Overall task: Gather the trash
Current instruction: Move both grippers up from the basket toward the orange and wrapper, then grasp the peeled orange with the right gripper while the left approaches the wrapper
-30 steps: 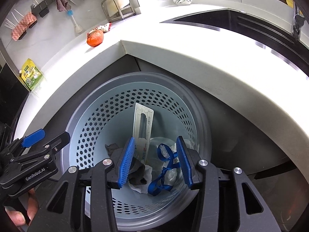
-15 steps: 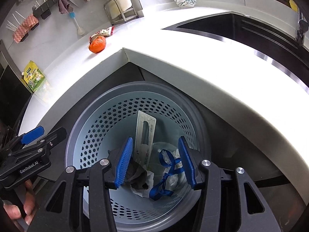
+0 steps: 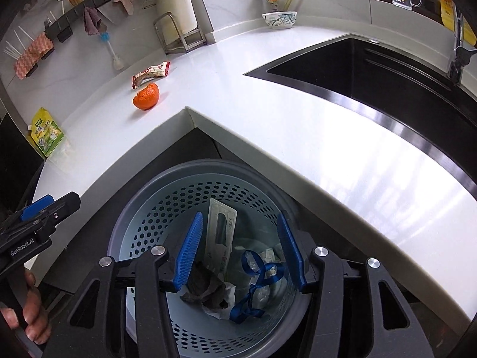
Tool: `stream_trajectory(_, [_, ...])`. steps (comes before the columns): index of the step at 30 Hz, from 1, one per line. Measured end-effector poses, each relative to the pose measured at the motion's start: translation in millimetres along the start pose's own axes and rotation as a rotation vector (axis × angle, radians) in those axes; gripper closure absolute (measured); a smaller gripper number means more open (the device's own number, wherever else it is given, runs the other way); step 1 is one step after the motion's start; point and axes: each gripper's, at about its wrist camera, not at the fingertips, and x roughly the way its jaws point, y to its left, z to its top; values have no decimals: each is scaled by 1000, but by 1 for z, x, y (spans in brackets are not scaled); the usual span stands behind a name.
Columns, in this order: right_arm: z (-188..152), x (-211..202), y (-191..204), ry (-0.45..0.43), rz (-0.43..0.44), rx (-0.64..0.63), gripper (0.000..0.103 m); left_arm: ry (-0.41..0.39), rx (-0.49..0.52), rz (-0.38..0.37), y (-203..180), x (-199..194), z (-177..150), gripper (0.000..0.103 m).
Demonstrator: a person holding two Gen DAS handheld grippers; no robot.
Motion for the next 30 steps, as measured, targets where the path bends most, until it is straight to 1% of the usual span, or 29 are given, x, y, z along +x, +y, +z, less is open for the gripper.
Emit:
stream_trajectory(2, [10,-4,3,-22,1,-1,53,-16,9,0,1,-4,5,19])
stream_trajectory(5, [25,-7,9,-49,3,-10,50,-42,23,0,5,-8,15,15])
stream_trajectory(8, [41,-3,16,-53,19,-19,49,-65,32,3,12,-11,25,15])
stream_trajectory(12, [60,11,32,-48,61,-40,49,-87,28,22,26,-8,39,15])
stream_trajectory(16, [80,26,51,-59,96,-69,49,-100,3,51,46,1,55,15])
stream_trajectory(17, [85,29,55,-63,104,-74,48,-102,-6,59,52,3,58,15])
stream_trajectory(18, [90,32,60,-67,111,-81,45,-104,-14,66,57,5,61,15])
stream_trajectory(23, [108,53,86,-67,126,-136,44,-118,-51,94,78,16,74,15])
stream_trajectory(26, [118,68,101,-57,125,-173,44,-118,-74,100,88,23,79,12])
stream_trajectory(30, [129,84,112,-46,134,-194,37,-110,-98,104,98,33,83,11])
